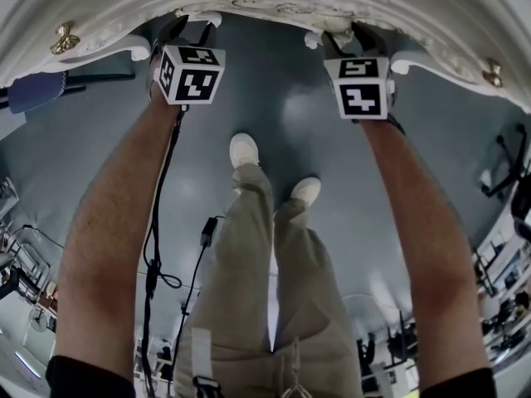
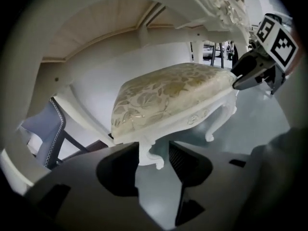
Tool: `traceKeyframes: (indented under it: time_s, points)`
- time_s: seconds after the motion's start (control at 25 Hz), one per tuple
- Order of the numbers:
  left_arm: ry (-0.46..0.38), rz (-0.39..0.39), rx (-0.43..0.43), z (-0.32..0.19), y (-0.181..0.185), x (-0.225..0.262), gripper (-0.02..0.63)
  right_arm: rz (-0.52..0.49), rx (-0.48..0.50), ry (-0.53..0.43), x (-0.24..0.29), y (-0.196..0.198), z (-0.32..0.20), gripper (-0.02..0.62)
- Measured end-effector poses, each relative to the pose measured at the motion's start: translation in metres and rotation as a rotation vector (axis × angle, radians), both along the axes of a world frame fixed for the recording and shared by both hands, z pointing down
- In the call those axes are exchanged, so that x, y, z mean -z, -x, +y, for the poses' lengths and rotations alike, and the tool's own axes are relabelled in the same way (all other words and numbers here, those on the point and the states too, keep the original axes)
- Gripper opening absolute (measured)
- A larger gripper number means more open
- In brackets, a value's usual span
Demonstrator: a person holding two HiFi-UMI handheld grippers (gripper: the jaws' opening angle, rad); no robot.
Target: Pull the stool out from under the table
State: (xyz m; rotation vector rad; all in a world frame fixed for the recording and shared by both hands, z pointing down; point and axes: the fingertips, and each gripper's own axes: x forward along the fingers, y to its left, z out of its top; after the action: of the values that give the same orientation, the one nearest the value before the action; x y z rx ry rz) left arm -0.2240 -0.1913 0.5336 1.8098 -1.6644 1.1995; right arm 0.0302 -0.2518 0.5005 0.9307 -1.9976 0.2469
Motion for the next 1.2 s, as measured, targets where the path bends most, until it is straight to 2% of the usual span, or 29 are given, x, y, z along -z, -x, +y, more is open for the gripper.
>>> traceKeyframes:
  time_s: [0.12,0.24,0.48,0.76,0.84,0.96,1.2]
  points:
    - [0.008,-0.026,0.014,0.004,0.022,-0.004,0.192,0.003,0.021,0.006,0.001,0.002,0.017,0.191]
    - [0.019,-0.012,0.044,0.002,0.034,-0.005,0.201,0.016,0.039,0.013,0.000,0.001,0.032,0.181]
    - [0.031,-0.046,-0.006,-0.003,0.036,-0.004,0.206,0.017,-0.004,0.047,0.000,0.001,0.040,0.158]
    - [0.033,-0.031,-0.013,-0.001,0.026,-0.003,0.212,-0.023,0.026,0.144,0.001,0.011,0.090,0.147]
    - [0.032,-0.028,-0.014,0.000,0.026,-0.003,0.212,-0.036,0.001,0.147,0.005,0.009,0.092,0.180]
    - [0.032,-0.051,-0.051,0.001,0.026,-0.002,0.212,-0.077,-0.074,0.125,0.011,0.011,0.081,0.266]
    - [0.041,-0.065,-0.054,0.007,0.030,-0.002,0.212,-0.023,-0.077,0.110,-0.003,0.025,0.076,0.282]
